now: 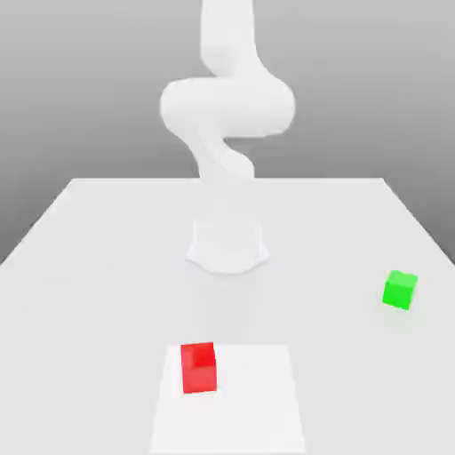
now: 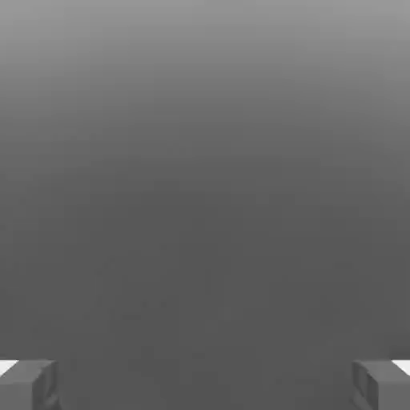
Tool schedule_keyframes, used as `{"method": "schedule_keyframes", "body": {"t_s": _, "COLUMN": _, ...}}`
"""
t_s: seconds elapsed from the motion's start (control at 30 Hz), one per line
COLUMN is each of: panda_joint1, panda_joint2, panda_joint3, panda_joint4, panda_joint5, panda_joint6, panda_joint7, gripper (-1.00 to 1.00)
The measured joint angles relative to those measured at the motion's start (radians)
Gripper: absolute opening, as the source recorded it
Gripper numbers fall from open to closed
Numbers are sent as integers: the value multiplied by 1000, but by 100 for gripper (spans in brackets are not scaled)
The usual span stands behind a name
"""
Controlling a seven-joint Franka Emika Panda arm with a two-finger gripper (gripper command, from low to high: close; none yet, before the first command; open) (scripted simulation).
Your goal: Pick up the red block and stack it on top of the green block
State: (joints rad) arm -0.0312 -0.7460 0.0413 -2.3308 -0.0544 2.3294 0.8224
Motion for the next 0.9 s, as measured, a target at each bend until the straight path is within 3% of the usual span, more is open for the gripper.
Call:
{"method": "schedule_keyframes", "body": {"t_s": 0.27, "panda_joint1": -97, "panda_joint2": 196, "panda_joint3": 91, "panda_joint4": -98, "panda_joint5": -157, "panda_joint6": 89, "panda_joint7": 59, "gripper": 0}}
{"method": "schedule_keyframes", "body": {"t_s": 0.53, "panda_joint1": -167, "panda_joint2": 398, "panda_joint3": 109, "panda_joint4": -192, "panda_joint5": -265, "panda_joint6": 173, "panda_joint7": 83, "gripper": 0}}
{"method": "schedule_keyframes", "body": {"t_s": 0.73, "panda_joint1": -193, "panda_joint2": 535, "panda_joint3": 87, "panda_joint4": -265, "panda_joint5": -291, "panda_joint6": 245, "panda_joint7": 60, "gripper": 0}}
{"method": "schedule_keyframes", "body": {"t_s": 0.9, "panda_joint1": -199, "panda_joint2": 630, "panda_joint3": 62, "panda_joint4": -329, "panda_joint5": -257, "panda_joint6": 315, "panda_joint7": 1, "gripper": 0}}
